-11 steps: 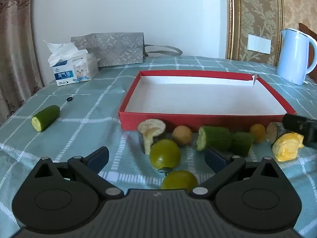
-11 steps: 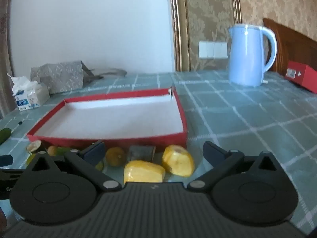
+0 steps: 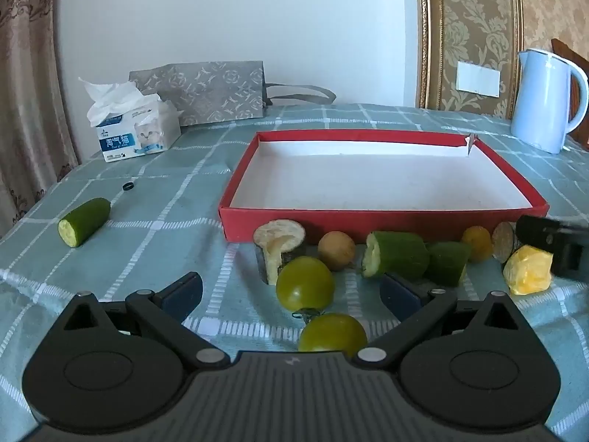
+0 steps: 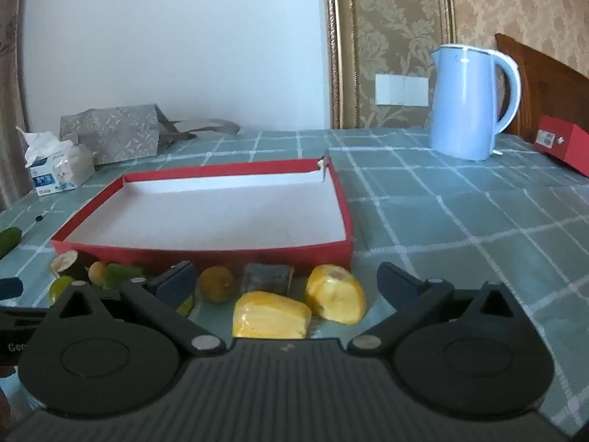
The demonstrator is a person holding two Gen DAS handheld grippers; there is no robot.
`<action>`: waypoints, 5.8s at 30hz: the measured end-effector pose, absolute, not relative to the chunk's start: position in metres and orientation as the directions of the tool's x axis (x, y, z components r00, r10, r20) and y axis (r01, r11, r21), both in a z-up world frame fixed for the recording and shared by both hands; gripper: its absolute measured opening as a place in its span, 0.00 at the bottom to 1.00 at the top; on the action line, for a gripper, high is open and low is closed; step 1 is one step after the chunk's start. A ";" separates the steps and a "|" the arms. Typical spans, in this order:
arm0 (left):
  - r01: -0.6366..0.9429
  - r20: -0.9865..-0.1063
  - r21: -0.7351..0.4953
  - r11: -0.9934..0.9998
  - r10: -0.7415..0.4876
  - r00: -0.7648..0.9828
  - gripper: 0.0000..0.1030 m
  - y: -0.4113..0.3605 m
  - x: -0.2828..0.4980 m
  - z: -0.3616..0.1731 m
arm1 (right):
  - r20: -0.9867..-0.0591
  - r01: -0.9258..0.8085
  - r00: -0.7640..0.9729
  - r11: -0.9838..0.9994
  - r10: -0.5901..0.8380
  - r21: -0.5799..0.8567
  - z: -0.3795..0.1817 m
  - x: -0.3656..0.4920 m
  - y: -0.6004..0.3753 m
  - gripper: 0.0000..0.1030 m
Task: Organize fruits
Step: 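Move the left tool toward the green tomato in front of the row, then close the left gripper on the green tomato, then lift the green tomato with the left gripper while the right gripper grasps a yellow jackfruit piece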
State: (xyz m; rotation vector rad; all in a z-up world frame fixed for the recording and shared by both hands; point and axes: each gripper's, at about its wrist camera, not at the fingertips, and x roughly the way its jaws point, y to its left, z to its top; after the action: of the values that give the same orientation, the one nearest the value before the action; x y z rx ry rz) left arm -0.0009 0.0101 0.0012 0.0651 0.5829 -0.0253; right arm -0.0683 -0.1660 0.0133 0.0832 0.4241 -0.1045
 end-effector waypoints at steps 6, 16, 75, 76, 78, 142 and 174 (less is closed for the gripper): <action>0.004 -0.559 0.037 0.999 0.018 0.829 1.00 0.004 0.002 -0.001 | -0.414 0.109 0.906 0.994 -0.086 0.033 0.006 -0.039 -0.171 1.00; 0.007 -0.555 0.004 1.000 -0.004 0.832 1.00 0.007 0.003 -0.005 | -0.418 0.106 0.905 0.993 -0.078 0.045 0.006 -0.037 -0.174 1.00; 0.065 -0.575 -0.040 0.997 -0.076 0.814 1.00 0.029 -0.021 -0.009 | -0.394 0.105 0.918 0.988 -0.052 0.113 0.008 -0.041 -0.183 1.00; 0.069 -0.577 -0.040 0.997 -0.080 0.813 1.00 0.028 -0.021 -0.008 | -0.397 0.105 0.916 0.988 -0.053 0.112 0.008 -0.041 -0.184 1.00; 0.076 -0.577 -0.047 0.996 -0.089 0.812 1.00 0.025 -0.020 -0.007 | -0.399 0.113 0.915 0.987 -0.059 0.113 0.008 -0.041 -0.185 1.00; 0.082 -0.562 -0.003 0.997 -0.070 0.824 0.33 0.023 -0.028 0.001 | -0.451 0.071 0.892 0.985 0.009 0.158 -0.009 -0.086 -0.267 1.00; 0.055 -0.583 -0.084 0.995 -0.094 0.807 0.33 0.048 -0.013 -0.005 | -0.561 -0.086 0.821 0.994 0.107 0.064 -0.013 -0.023 -0.179 0.56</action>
State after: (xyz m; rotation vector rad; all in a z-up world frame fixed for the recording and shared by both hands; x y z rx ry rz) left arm -0.0132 0.0480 -0.0051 -0.0638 0.6266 -0.0801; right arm -0.0227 -0.1794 -0.0128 0.0365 0.5986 0.1027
